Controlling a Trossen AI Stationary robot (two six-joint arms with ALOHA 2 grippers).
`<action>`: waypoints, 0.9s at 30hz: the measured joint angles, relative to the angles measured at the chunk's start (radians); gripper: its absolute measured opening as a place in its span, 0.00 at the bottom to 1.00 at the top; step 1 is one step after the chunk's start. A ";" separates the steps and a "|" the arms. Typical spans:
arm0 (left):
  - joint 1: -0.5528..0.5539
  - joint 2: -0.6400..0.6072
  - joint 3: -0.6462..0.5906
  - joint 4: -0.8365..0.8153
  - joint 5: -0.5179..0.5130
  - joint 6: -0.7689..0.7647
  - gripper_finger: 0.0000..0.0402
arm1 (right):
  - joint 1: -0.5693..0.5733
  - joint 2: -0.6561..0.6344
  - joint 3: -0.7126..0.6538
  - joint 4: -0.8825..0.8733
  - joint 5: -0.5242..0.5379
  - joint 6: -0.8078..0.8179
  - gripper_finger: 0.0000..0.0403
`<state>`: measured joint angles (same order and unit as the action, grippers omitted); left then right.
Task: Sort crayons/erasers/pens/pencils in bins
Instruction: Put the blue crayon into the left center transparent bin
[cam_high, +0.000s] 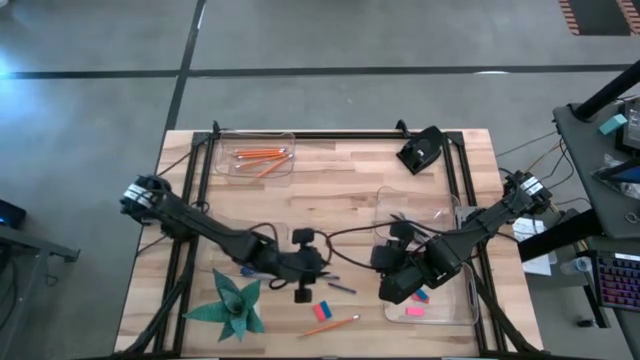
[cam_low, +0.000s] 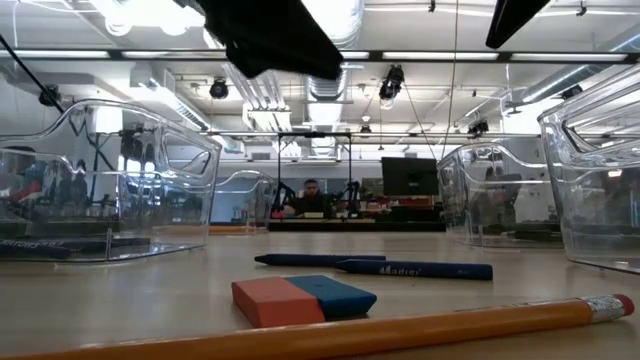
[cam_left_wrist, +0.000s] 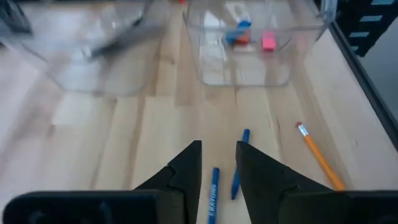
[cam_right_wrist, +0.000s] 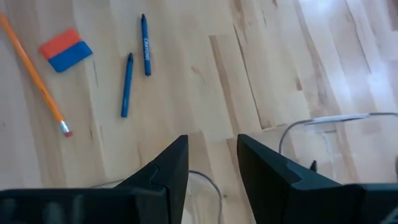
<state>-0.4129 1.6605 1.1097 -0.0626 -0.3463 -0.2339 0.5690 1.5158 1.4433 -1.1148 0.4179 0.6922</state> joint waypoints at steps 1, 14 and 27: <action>0.001 0.013 0.002 0.001 0.003 -0.030 0.21 | 0.000 0.000 0.000 -0.009 0.000 0.000 0.32; 0.002 0.175 0.018 0.007 0.202 -0.127 0.34 | 0.000 0.000 0.000 -0.041 -0.008 0.004 0.32; 0.056 0.257 0.014 -0.001 0.181 -0.125 0.32 | 0.000 -0.001 0.000 -0.040 -0.007 0.007 0.32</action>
<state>-0.3565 1.9175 1.1233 -0.0631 -0.1650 -0.3592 0.5690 1.5150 1.4433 -1.1553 0.4107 0.6991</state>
